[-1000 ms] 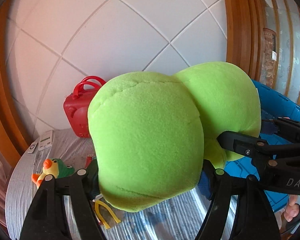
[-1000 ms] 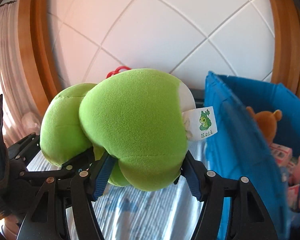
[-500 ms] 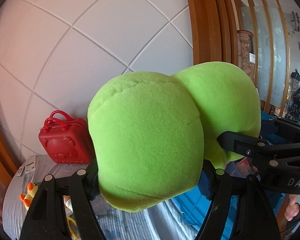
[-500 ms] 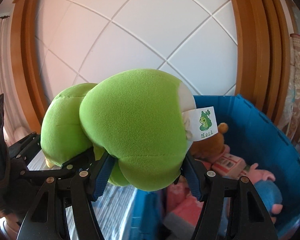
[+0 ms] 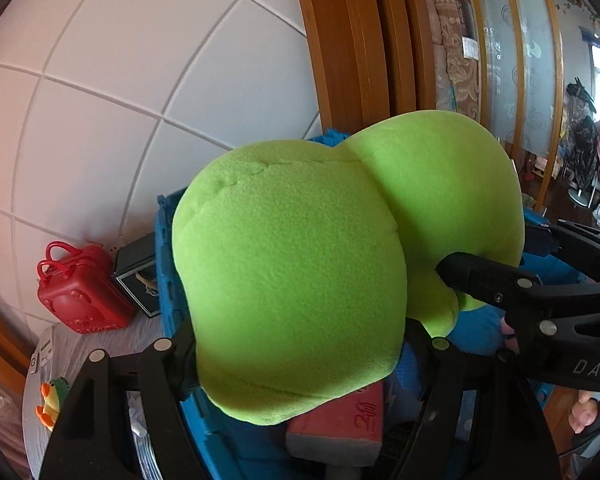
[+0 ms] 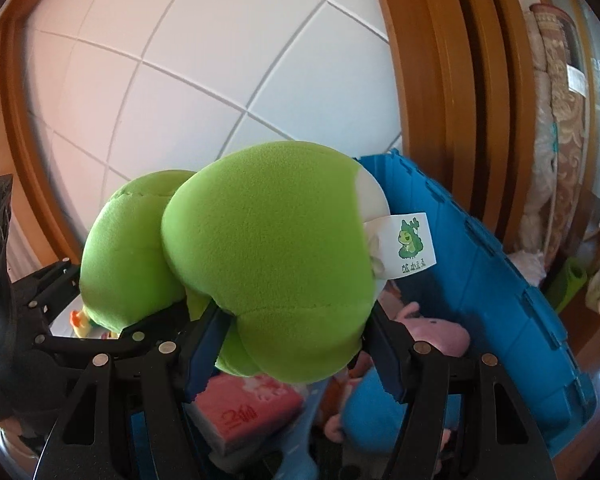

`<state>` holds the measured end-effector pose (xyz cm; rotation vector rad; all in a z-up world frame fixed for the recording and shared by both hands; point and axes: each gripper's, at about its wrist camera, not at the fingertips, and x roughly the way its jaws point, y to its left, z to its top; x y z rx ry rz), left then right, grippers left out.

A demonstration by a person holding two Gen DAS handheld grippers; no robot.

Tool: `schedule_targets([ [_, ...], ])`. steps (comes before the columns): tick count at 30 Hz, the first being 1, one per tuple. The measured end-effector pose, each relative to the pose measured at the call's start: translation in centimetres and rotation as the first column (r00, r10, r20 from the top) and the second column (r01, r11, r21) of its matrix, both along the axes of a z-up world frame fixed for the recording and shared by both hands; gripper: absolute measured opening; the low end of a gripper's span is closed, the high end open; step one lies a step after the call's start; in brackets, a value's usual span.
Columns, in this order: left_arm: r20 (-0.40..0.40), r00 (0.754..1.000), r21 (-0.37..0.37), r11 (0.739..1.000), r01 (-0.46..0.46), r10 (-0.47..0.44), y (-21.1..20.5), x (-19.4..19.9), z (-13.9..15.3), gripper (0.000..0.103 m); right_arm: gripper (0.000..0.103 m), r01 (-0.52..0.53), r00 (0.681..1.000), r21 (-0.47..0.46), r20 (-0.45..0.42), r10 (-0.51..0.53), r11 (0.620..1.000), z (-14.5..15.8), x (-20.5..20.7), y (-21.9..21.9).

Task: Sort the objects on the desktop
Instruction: 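Carry the frog plush with both grippers over the blue crate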

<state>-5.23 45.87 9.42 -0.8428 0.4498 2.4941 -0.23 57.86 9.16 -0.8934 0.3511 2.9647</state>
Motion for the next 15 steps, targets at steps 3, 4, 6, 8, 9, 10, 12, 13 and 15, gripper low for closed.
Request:
schedule_targets([
  [3, 0.050, 0.999, -0.026, 1.000, -0.003, 0.005, 2.0, -0.7, -1.1, 0.074, 0.066, 0.000, 1.000, -0.033, 0.029, 0.001, 0.999, -1.1, -0.3, 2.0],
  [4, 0.063, 0.998, -0.033, 0.999, -0.006, 0.008, 2.4, -0.9, -1.4, 0.074, 0.066, -0.002, 0.999, -0.041, 0.037, 0.004, 0.999, -1.5, -0.4, 2.4],
  [6, 0.086, 0.996, -0.045, 0.999, -0.011, 0.014, 3.0, -1.4, -2.0, 0.075, 0.066, -0.006, 0.998, -0.056, 0.054, 0.009, 0.998, -2.0, -0.6, 2.9],
  [8, 0.109, 0.994, -0.050, 0.999, -0.014, 0.019, 3.3, -2.0, -2.6, 0.075, 0.066, -0.008, 0.998, -0.058, 0.067, 0.012, 0.998, -2.5, -1.0, 3.3],
  [9, 0.120, 0.993, -0.051, 0.999, -0.015, 0.021, 3.5, -2.2, -2.8, 0.076, 0.066, -0.007, 0.997, -0.058, 0.076, 0.012, 0.998, -2.7, -1.2, 3.4],
  [10, 0.135, 0.991, -0.046, 0.999, -0.017, 0.023, 3.5, -2.5, -3.1, 0.076, 0.066, -0.008, 0.996, -0.061, 0.089, 0.013, 0.998, -2.8, -1.1, 3.5],
  [12, 0.175, 0.984, -0.030, 0.999, -0.018, 0.023, 3.6, -3.0, -3.5, 0.077, 0.068, -0.002, 0.996, -0.029, 0.091, 0.005, 1.000, -2.8, -1.2, 3.4],
  [13, 0.190, 0.981, -0.031, 0.999, -0.017, 0.023, 3.5, -3.2, -3.7, 0.077, 0.069, 0.004, 0.995, -0.018, 0.098, -0.002, 1.000, -2.8, -1.3, 3.3],
  [15, 0.216, 0.976, -0.037, 0.999, -0.021, 0.029, 3.4, -3.6, -4.0, 0.078, 0.069, 0.004, 0.992, -0.017, 0.130, -0.002, 1.000, -3.0, -1.7, 3.2],
])
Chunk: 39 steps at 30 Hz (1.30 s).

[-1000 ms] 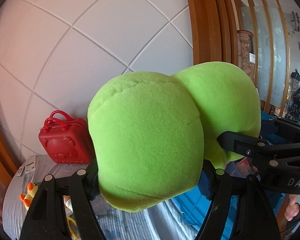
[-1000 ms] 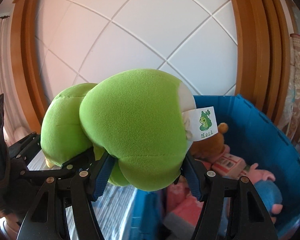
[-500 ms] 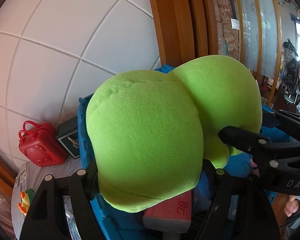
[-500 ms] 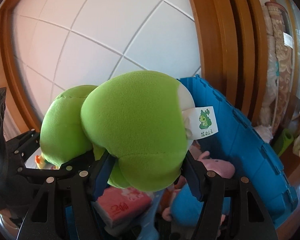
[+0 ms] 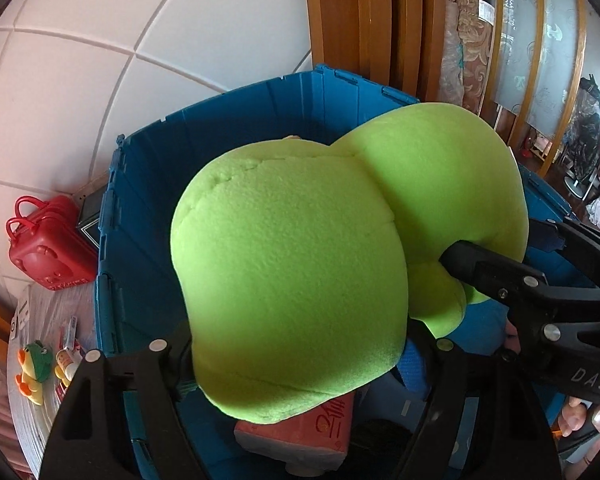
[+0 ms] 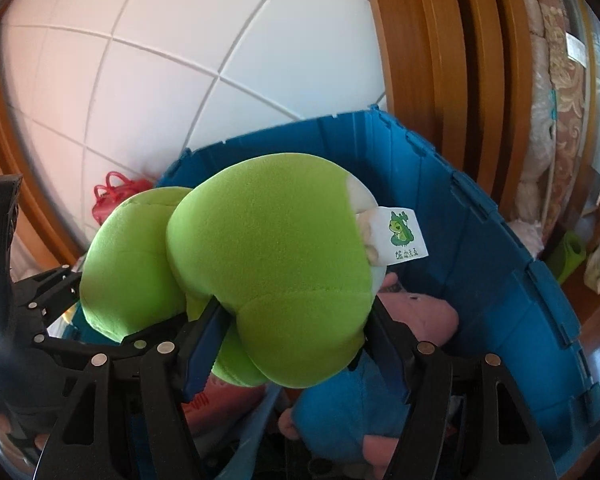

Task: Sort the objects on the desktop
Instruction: 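Carry the frog plush with both grippers over the blue crate, then lower the frog plush into the crate and open both grippers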

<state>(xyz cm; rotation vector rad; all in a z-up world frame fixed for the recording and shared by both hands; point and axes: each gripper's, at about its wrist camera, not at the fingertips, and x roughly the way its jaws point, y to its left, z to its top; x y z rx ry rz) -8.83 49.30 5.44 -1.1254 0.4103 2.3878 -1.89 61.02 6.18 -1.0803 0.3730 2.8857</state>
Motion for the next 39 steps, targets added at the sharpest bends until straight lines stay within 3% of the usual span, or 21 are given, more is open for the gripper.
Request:
schedule_targets([
  [9, 0.095, 0.995, 0.012, 1.000, -0.027, 0.026, -0.2, -0.8, -1.2, 0.078, 0.072, 0.030, 0.998, 0.028, 0.054, -0.032, 0.999, -0.5, -0.6, -0.6],
  [14, 0.098, 0.994, 0.033, 0.999, -0.043, 0.040, -1.0, -0.9, -1.1, 0.078, 0.086, 0.065, 0.996, 0.011, 0.064, -0.065, 0.998, -0.7, -0.7, 0.3],
  [18, 0.056, 0.997, 0.087, 0.994, -0.067, 0.062, -2.0, -1.1, -0.1, 0.079, 0.093, 0.100, 0.993, -0.007, 0.065, -0.099, 0.995, -0.9, -0.5, 1.1],
  [20, -0.015, 0.991, 0.150, 0.980, -0.130, 0.134, -3.5, -0.8, 1.2, 0.080, 0.093, 0.111, 0.991, -0.005, 0.076, -0.111, 0.994, -1.0, -0.6, 1.1],
  [22, -0.029, 0.985, 0.179, 0.970, -0.163, 0.171, -4.3, -0.9, 1.5, 0.080, 0.093, 0.112, 0.990, 0.015, 0.079, -0.113, 0.994, -0.9, -0.7, 0.8],
  [28, -0.009, 0.992, 0.149, 0.981, -0.124, 0.127, -3.5, -1.1, 1.3, 0.080, 0.093, 0.115, 0.988, 0.112, 0.088, -0.125, 0.987, -0.9, -0.8, -0.4],
  [32, -0.010, 0.992, 0.159, 0.980, -0.123, 0.126, -3.7, -1.2, 1.4, 0.080, 0.093, 0.124, 0.987, 0.115, 0.086, -0.135, 0.986, -1.0, -0.9, -0.3],
  [37, -0.093, 0.989, 0.148, 0.984, -0.100, 0.114, -3.5, 0.2, 2.4, 0.080, 0.093, 0.141, 0.984, 0.117, 0.089, -0.152, 0.983, -1.0, -1.1, 0.1],
  [39, -0.085, 0.993, 0.155, 0.985, -0.072, 0.085, -3.7, 0.8, 2.8, 0.080, 0.093, 0.146, 0.984, 0.119, 0.083, -0.157, 0.982, -1.0, -1.1, 0.1],
])
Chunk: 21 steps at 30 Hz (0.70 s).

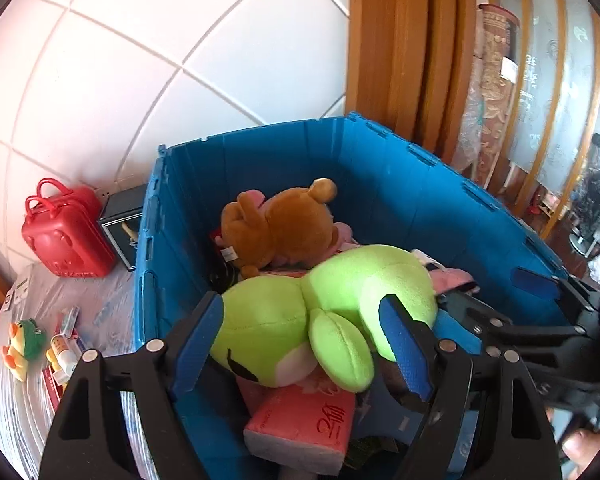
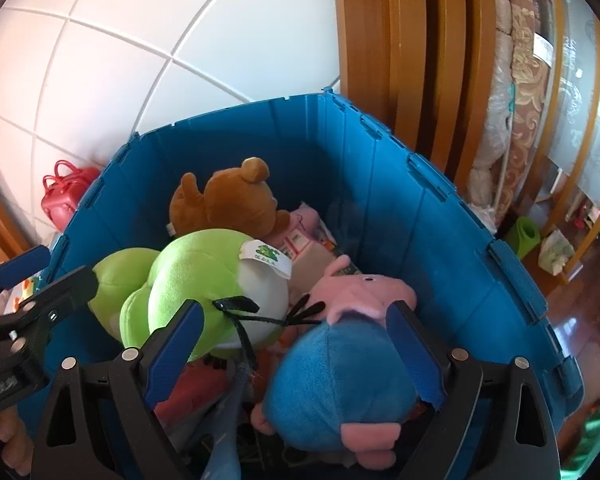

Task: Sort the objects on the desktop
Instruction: 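Lower the frog plush into the crate and open both grippers, then move both grippers back toward the yellow duck plush on the bed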

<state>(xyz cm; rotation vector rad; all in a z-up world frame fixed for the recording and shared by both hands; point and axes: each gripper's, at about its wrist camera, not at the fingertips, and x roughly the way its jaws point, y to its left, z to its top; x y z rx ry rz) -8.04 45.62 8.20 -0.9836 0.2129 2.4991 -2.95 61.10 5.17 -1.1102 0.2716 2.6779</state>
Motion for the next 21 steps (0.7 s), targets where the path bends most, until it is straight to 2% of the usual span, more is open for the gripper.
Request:
schedule_targets([
  [2, 0.008, 1.000, 0.011, 1.000, 0.010, -0.010, -0.5, 0.5, 0.4, 0.080, 0.096, 0.007, 1.000, 0.001, -0.008, -0.007, 1.000, 0.1, 0.2, 0.0],
  [4, -0.011, 1.000, 0.018, 1.000, 0.007, -0.007, -1.1, 1.2, 0.9, 0.080, 0.103, 0.013, 1.000, 0.000, -0.016, -0.013, 1.000, 0.2, 0.3, 0.0],
  [11, -0.099, 0.994, 0.057, 0.998, -0.029, 0.034, -4.6, 3.8, 2.1, 0.082, 0.103, 0.089, 0.993, 0.052, -0.082, -0.085, 0.995, 0.5, 2.0, -1.2],
  [14, -0.149, 0.987, 0.078, 0.996, -0.054, 0.065, -6.7, 4.7, 2.2, 0.087, 0.103, 0.101, 0.988, 0.104, -0.128, -0.088, 0.989, 0.9, 3.1, -3.5],
  [18, -0.164, 0.983, 0.102, 0.992, -0.072, 0.088, -9.5, 5.4, 1.7, 0.087, 0.103, 0.116, 0.974, 0.162, -0.212, -0.080, 0.980, 1.8, 5.0, -7.4],
  [21, -0.170, 0.981, 0.140, 0.988, -0.071, 0.095, -12.3, 5.8, 1.3, 0.087, 0.103, 0.078, 0.955, 0.132, -0.293, -0.036, 0.988, 3.2, 6.9, -10.0],
])
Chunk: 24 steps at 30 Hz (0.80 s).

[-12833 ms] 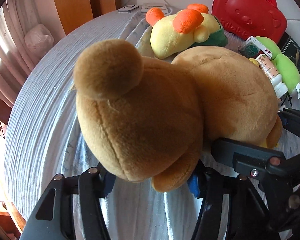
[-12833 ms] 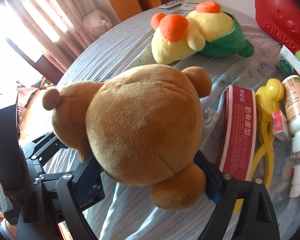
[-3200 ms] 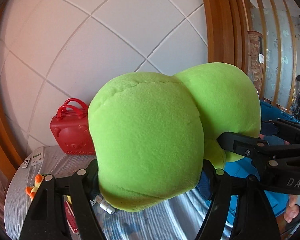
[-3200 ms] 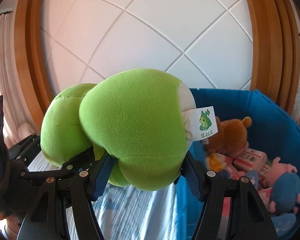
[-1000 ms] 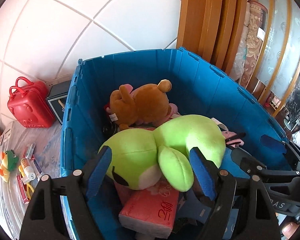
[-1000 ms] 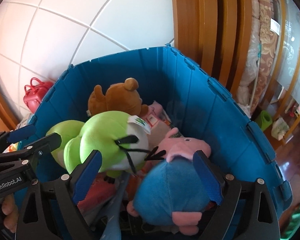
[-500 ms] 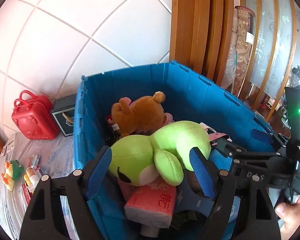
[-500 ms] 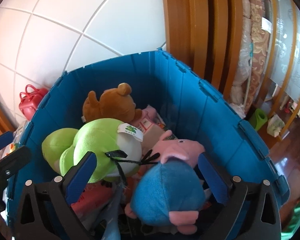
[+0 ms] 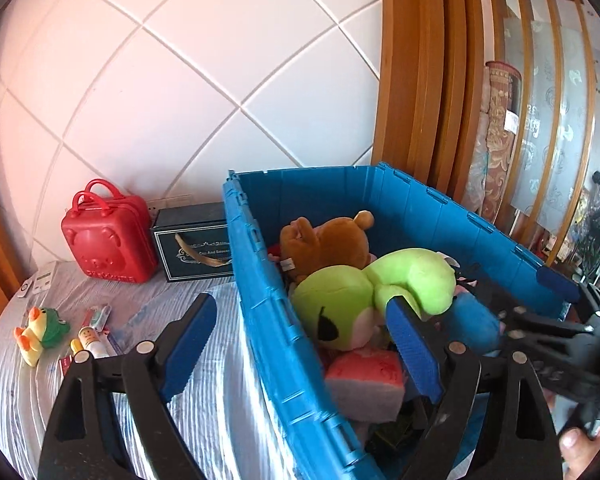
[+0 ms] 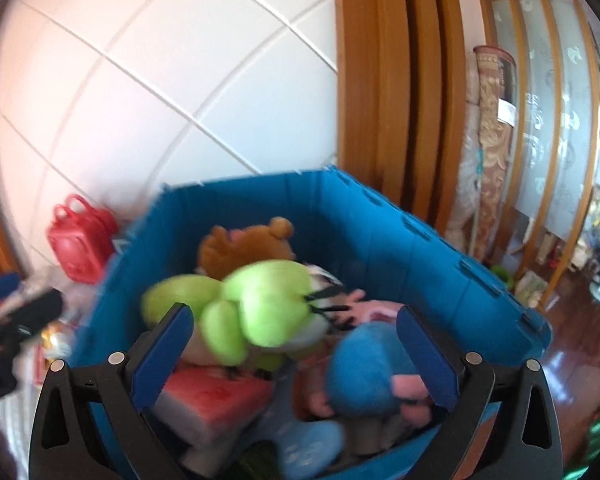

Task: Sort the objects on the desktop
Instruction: 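Move both grippers back toward the yellow duck plush on the bed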

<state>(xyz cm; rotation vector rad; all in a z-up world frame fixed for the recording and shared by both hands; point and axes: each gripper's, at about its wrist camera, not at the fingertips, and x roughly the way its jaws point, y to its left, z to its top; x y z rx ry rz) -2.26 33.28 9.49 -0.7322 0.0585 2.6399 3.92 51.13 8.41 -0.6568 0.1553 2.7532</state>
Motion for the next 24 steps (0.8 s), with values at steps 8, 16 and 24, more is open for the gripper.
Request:
schedule_targets([
  [8, 0.000, 0.991, 0.056, 0.989, -0.135, 0.135, -9.6, -1.0, -1.6, 0.087, 0.103, -0.137, 0.977, 0.008, -0.163, 0.136, 0.991, 3.3, 1.9, -8.7],
  [16, 0.095, 0.944, 0.046, 0.946, -0.321, 0.316, -21.4, -4.4, -4.7, 0.087, 0.103, -0.329, 0.931, -0.002, -0.166, 0.324, 0.944, 3.0, -2.4, -19.3],
  [24, 0.212, 0.822, 0.011, 0.840, -0.543, 0.528, -35.0, -7.0, -9.5, 0.087, 0.103, -0.469, 0.883, -0.041, -0.031, 0.468, 0.882, -1.5, -9.7, -29.8],
])
